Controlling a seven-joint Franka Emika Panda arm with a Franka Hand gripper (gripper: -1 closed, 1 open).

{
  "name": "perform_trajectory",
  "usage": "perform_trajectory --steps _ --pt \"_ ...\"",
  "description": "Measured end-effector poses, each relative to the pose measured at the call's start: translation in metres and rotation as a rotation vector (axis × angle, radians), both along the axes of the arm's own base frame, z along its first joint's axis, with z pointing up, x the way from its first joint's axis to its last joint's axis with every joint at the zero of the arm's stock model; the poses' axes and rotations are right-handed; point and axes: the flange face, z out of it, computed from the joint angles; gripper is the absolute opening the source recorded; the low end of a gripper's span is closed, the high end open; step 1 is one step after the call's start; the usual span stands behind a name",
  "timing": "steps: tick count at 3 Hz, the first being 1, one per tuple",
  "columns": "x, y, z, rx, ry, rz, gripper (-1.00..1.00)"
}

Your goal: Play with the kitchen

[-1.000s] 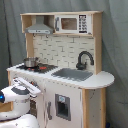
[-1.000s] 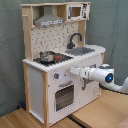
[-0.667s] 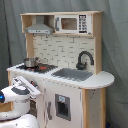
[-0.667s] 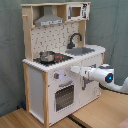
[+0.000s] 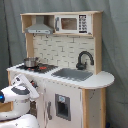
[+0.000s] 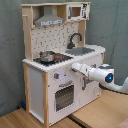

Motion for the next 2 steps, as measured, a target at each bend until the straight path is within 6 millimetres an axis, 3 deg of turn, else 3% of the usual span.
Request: perform_trajectory --steps 2 --pt "-0.0006 0.0003 0.0002 0.251 -0.001 -0.019 -1.0"
